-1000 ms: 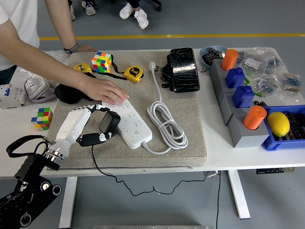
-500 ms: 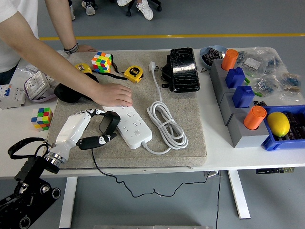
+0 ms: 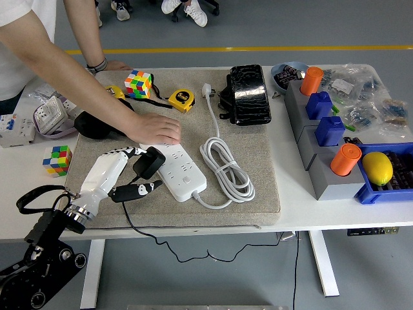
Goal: Put the plug near the board,insert it into the board,press the button,pull the plug out
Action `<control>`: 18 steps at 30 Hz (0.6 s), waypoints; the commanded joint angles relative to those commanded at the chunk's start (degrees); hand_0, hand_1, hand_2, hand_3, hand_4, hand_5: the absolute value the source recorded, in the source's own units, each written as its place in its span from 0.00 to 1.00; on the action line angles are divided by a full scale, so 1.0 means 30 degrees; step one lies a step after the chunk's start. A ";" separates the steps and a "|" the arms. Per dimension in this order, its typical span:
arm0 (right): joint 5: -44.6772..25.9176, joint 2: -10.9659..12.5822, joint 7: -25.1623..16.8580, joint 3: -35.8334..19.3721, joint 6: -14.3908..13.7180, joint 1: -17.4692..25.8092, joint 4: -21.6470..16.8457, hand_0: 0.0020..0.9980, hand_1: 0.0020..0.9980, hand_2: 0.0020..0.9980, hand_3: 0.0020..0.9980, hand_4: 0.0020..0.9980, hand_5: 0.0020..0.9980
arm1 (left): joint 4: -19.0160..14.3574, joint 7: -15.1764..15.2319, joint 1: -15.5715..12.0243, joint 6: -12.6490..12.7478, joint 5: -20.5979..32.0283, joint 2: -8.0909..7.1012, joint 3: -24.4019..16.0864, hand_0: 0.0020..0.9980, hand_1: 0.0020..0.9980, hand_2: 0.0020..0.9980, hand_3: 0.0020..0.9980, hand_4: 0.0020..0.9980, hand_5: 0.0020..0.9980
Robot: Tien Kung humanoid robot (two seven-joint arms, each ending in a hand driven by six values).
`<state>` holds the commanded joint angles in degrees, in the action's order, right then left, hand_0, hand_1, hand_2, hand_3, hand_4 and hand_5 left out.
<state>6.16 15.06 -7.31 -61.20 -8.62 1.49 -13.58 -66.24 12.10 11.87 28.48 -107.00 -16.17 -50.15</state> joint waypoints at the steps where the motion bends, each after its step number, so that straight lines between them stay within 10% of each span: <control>1: 0.0007 0.0001 -0.0004 -0.0020 -0.0001 0.0003 -0.0005 0.55 0.58 0.54 0.50 0.82 0.37 | 0.0002 -0.0016 0.0074 -0.0024 -0.0019 0.0032 0.0071 0.68 0.73 0.72 0.67 0.91 0.52; 18: -0.0012 0.0006 -0.0024 -0.0022 -0.0008 -0.0003 -0.0013 0.55 0.58 0.54 0.50 0.82 0.37 | 0.0608 -0.0454 0.1120 -0.0345 0.0062 0.0423 0.0773 0.68 0.73 0.72 0.67 0.90 0.52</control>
<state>6.12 15.08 -7.39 -61.27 -8.65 1.48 -13.62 -64.42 10.74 15.23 27.45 -106.81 -14.90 -47.83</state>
